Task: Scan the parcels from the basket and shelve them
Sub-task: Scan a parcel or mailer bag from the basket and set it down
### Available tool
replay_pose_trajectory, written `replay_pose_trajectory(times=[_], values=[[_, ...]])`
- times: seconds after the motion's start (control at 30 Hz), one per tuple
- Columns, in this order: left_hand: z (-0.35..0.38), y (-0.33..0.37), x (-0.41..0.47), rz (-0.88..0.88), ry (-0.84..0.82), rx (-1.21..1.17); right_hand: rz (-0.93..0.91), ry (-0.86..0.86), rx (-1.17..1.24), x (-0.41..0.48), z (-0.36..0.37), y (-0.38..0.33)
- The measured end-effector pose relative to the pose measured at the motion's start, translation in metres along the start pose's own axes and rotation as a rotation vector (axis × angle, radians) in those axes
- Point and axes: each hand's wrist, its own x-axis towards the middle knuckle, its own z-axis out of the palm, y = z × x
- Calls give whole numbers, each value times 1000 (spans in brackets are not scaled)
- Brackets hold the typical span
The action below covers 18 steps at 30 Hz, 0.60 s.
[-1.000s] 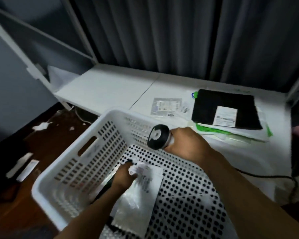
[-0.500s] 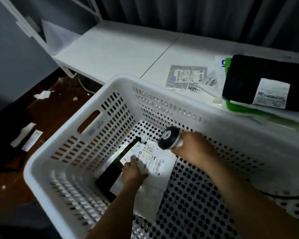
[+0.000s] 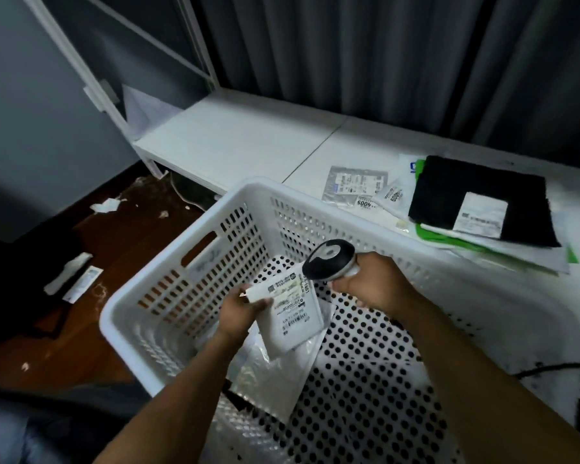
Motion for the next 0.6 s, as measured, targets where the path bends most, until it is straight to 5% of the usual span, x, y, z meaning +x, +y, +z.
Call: replay_pose_trajectory(times=[0.43,0.6], values=[[-33,114,-153,13,-190,-688,-60,-99,230,-137,-54,-70],[-31,128,-205,58,-375,-571,-83,117,378,-170,-67,-73]])
